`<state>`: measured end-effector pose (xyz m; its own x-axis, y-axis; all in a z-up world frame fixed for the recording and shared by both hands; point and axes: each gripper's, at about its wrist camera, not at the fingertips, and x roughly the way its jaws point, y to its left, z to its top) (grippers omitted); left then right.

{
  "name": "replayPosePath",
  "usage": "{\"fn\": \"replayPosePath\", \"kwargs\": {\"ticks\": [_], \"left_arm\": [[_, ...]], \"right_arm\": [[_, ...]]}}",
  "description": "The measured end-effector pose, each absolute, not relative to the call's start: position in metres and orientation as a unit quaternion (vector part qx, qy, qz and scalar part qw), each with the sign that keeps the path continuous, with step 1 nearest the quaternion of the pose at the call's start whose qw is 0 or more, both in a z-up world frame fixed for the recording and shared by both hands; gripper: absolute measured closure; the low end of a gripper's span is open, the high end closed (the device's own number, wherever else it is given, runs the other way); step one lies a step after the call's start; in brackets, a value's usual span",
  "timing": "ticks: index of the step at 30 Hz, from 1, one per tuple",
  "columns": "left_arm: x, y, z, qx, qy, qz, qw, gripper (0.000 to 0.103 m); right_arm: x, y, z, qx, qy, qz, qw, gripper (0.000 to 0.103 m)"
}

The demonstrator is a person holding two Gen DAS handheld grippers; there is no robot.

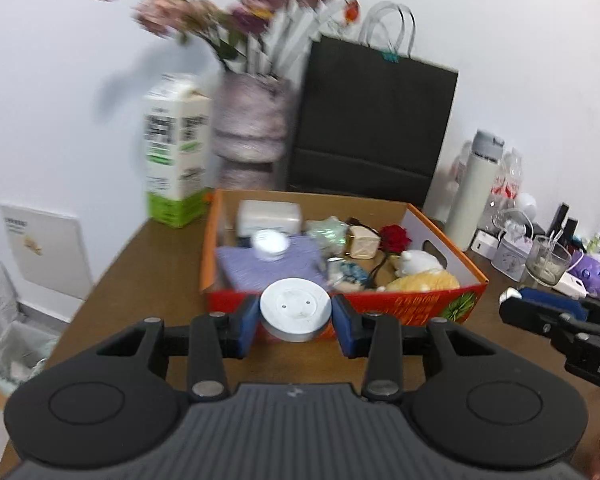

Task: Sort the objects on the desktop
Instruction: 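Carry the puck and earbud piece into the box and release both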

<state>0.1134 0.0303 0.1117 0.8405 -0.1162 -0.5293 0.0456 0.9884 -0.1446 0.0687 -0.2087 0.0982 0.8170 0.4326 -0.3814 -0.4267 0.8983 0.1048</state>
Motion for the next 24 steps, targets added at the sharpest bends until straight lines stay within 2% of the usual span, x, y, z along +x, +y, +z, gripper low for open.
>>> {"fn": "replayPosePath", "kwargs": {"ticks": [7,9,15,17,18,19,21,22,24], "left_arm": [[0.231,0.006,0.110,-0.037,0.347,-0.023,0.937,0.063],[0.265,0.005,0.098,-0.044,0.404,-0.042,0.913,0.063],[0.312,-0.012,0.069,-0.032,0.481,-0.075,0.873,0.062],[0.322,-0.017,0.064,-0.036,0.486,-0.090,0.869,0.049],[0.323,-0.018,0.064,-0.032,0.479,-0.085,0.873,0.033],[0.321,-0.017,0.064,-0.028,0.469,-0.073,0.880,0.028],[0.316,-0.017,0.067,-0.008,0.452,-0.068,0.889,0.027],[0.315,-0.016,0.070,-0.005,0.449,-0.070,0.891,0.023],[0.311,-0.013,0.077,0.001,0.446,-0.067,0.893,0.017]], "right_arm": [[0.179,-0.205,0.126,0.037,0.270,0.231,0.934,0.077],[0.212,-0.199,0.128,0.041,0.292,0.225,0.929,0.077],[0.298,-0.177,0.099,0.032,0.387,0.197,0.900,0.077],[0.317,-0.173,0.084,0.032,0.410,0.183,0.893,0.075],[0.322,-0.173,0.076,0.037,0.416,0.179,0.891,0.074],[0.328,-0.174,0.068,0.045,0.425,0.172,0.888,0.073],[0.334,-0.178,0.058,0.063,0.440,0.161,0.881,0.059],[0.335,-0.181,0.055,0.071,0.446,0.156,0.879,0.048],[0.330,-0.186,0.057,0.068,0.443,0.159,0.880,0.043]]}}
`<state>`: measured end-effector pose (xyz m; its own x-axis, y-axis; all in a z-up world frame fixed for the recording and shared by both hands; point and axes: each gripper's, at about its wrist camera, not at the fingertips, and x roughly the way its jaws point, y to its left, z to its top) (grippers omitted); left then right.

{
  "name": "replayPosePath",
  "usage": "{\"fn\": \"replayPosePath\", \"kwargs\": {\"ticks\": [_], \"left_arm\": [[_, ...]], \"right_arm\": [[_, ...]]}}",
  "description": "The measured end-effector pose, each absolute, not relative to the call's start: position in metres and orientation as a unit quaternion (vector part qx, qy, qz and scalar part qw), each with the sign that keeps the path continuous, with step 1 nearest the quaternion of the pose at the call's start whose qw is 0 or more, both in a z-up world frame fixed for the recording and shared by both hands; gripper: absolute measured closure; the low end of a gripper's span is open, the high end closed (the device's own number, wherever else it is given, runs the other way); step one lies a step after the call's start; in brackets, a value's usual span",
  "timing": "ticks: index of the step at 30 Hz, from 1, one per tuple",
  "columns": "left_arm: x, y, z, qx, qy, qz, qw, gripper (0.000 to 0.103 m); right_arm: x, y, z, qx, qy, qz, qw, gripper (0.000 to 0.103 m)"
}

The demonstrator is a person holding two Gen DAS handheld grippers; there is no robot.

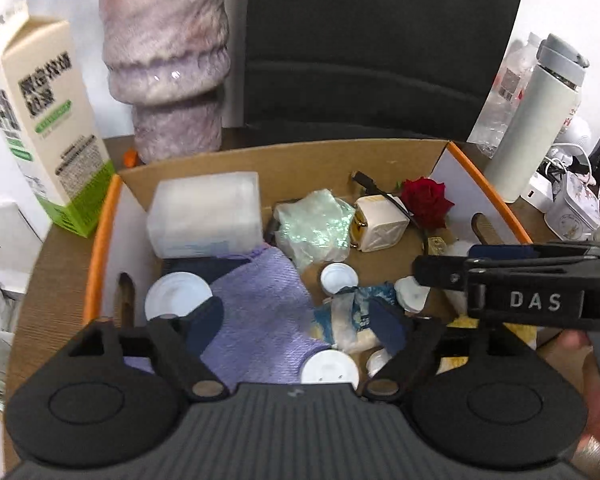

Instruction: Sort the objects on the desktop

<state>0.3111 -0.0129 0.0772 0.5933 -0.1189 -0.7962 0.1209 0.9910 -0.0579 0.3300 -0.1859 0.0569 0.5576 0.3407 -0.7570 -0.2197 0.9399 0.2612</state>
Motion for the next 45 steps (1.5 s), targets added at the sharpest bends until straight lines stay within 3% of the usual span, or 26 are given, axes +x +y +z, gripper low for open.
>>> {"fn": "replayPosePath", "kwargs": {"ticks": [4,13,20,27,35,38,45], "left_arm": [[0.298,0.000,0.093,0.009,0.429,-0.031,0.903,0.000],[0.242,0.030,0.100,-0.017,0.442,0.023,0.897,0.000],[0.165,0.005,0.106,0.018,0.340,-0.006,0.940,0.000],[0.120,0.003,0.050,-0.001,0.290,0.007,0.957,0.000],[0.080,0.020,0.008,-0.024,0.315,0.026,0.948,0.000],[0.066,0.020,0.002,-0.030,0.328,0.021,0.944,0.000],[0.057,0.015,-0.003,-0.014,0.342,0.053,0.938,0.000]], "right_arm": [[0.322,-0.187,0.069,0.052,0.447,0.140,0.882,0.029],[0.260,-0.182,0.079,-0.013,0.449,0.125,0.885,0.027],[0.186,-0.173,0.092,-0.041,0.360,0.127,0.923,0.016],[0.132,-0.165,0.059,-0.071,0.287,0.110,0.949,0.013],[0.099,-0.150,-0.002,-0.109,0.324,0.118,0.932,0.013],[0.084,-0.153,-0.006,-0.094,0.319,0.126,0.935,0.006],[0.075,-0.176,-0.009,-0.014,0.340,0.122,0.932,0.004]]}}
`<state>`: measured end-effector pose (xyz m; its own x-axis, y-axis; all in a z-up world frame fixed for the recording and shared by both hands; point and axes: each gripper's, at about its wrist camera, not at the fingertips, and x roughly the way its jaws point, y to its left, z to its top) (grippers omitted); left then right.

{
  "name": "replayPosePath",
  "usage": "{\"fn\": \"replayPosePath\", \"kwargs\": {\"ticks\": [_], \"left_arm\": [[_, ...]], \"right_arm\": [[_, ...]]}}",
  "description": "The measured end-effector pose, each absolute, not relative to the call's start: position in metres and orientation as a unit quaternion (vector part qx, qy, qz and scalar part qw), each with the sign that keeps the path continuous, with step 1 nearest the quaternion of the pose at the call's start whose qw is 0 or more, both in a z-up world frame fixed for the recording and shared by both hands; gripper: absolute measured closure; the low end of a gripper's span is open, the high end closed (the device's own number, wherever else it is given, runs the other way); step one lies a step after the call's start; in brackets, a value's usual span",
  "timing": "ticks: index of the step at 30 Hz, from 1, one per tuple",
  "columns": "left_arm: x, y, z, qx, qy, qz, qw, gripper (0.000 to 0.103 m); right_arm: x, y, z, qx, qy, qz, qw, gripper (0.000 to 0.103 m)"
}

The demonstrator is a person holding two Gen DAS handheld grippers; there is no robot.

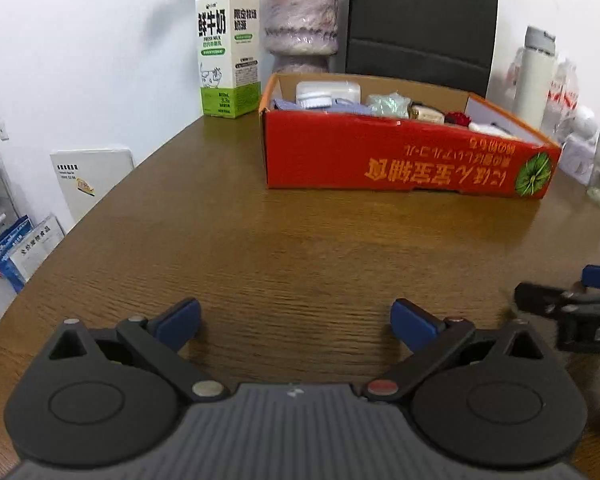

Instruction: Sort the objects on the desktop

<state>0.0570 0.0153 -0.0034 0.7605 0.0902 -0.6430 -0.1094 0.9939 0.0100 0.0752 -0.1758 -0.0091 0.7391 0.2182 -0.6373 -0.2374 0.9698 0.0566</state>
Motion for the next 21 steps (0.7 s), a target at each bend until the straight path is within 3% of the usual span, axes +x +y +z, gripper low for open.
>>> {"fn": "replayPosePath", "kwargs": {"ticks": [21], "left_arm": [[0.050,0.011,-0.004,-0.011,0.343,0.045,0.938,0.000]], "right_arm": [[0.057,-0.167,-0.011,-0.038,0.341,0.137,0.929,0.000]]}}
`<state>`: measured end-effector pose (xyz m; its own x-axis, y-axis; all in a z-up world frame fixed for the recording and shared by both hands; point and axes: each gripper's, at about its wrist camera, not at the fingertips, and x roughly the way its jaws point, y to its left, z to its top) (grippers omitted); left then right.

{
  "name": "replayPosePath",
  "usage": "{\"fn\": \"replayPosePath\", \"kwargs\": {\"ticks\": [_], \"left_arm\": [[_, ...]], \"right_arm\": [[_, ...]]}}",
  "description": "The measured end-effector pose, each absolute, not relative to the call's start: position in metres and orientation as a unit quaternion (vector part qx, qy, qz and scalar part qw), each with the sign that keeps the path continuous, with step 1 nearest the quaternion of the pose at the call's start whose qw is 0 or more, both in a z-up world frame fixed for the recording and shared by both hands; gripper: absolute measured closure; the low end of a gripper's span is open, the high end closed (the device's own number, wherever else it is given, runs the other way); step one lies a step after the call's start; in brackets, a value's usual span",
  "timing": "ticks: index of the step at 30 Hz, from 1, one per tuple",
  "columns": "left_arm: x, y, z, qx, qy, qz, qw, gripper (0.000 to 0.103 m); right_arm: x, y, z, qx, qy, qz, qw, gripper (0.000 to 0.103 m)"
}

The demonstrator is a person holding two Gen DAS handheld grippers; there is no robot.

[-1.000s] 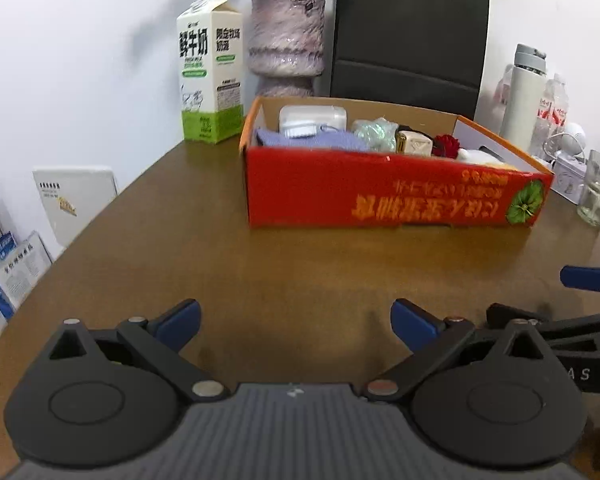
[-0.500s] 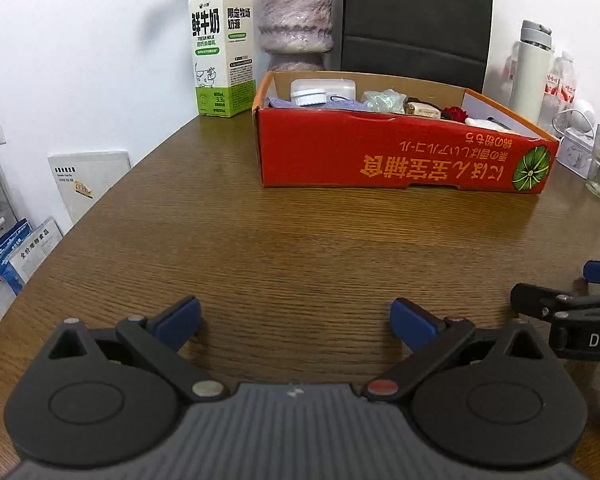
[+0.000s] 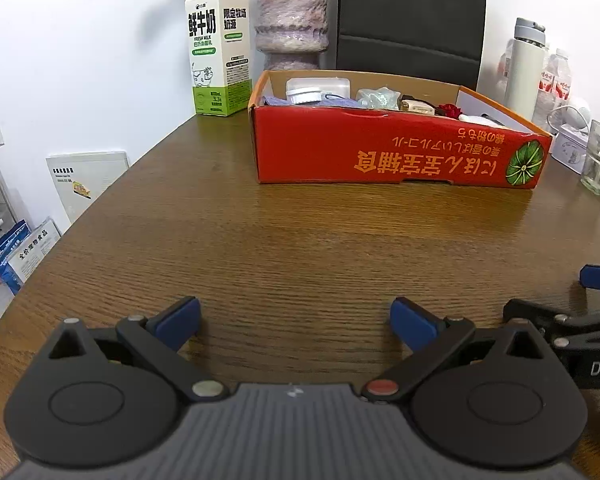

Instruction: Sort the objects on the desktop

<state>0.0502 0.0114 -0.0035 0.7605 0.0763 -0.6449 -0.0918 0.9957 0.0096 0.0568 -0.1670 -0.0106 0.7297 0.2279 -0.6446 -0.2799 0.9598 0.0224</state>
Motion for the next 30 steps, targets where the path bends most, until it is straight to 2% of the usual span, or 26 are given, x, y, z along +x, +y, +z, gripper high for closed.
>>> {"fn": "replayPosePath", "kwargs": {"ticks": [30], "left_arm": [[0.0435,0.0029,-0.0031,-0.005,0.343,0.025,0.939,0.000]], "right_arm": [[0.0562,-0.1673,-0.0106,-0.029,0.343,0.111,0.932,0.000]]}}
